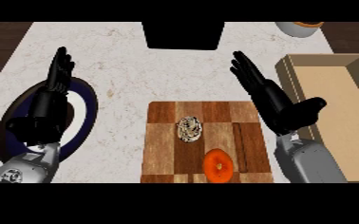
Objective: Pick the squash from the cutting board and place it in the cardboard box
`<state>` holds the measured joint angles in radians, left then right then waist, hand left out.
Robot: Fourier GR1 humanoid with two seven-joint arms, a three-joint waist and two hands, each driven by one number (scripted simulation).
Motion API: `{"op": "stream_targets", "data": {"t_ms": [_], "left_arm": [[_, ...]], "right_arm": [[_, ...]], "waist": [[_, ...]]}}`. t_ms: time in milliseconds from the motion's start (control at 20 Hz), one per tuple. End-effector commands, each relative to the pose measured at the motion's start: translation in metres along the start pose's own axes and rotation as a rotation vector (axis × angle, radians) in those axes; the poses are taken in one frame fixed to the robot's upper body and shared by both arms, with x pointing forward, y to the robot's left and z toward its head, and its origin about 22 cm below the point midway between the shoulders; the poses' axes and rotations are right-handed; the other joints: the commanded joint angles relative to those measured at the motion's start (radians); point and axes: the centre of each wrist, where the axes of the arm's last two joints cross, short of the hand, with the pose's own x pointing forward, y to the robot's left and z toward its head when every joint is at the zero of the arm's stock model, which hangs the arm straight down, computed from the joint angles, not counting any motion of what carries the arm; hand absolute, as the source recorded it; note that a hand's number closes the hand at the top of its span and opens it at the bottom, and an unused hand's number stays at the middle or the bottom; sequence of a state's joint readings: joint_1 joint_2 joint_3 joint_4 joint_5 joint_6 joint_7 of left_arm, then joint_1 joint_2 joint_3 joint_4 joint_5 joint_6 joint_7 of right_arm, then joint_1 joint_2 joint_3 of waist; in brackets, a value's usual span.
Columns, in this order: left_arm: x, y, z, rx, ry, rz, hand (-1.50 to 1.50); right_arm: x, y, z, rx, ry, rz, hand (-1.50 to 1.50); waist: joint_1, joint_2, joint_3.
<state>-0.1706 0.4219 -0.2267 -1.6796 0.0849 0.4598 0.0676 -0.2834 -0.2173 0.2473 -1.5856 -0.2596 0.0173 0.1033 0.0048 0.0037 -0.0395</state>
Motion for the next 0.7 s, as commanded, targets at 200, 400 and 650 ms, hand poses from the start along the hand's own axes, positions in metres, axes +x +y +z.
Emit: {"op": "stream_targets", "data": {"t_ms": [200,400,650], "left_arm": [[-0.012,0.021,0.006,-0.145,0.004,-0.137,0.00],[-0.016,0.020,0.011,-0.230,0.037,-0.132,0.00],[-0.020,0.032,0.014,-0.306,-0.007,-0.123,0.00]], "right_arm": [[0.060,-0.053,0.038,-0.539,-0.188,0.329,-1.50],[0.036,-0.077,0.085,-0.703,0.051,0.607,-1.50],[0.050,-0.041,0.130,-0.657,0.026,0.830,-1.50]], "waist": [[-0.162,-0.061,0.029],[-0.199,-0.045,0.029],[-0.134,-0.032,0.030]]}}
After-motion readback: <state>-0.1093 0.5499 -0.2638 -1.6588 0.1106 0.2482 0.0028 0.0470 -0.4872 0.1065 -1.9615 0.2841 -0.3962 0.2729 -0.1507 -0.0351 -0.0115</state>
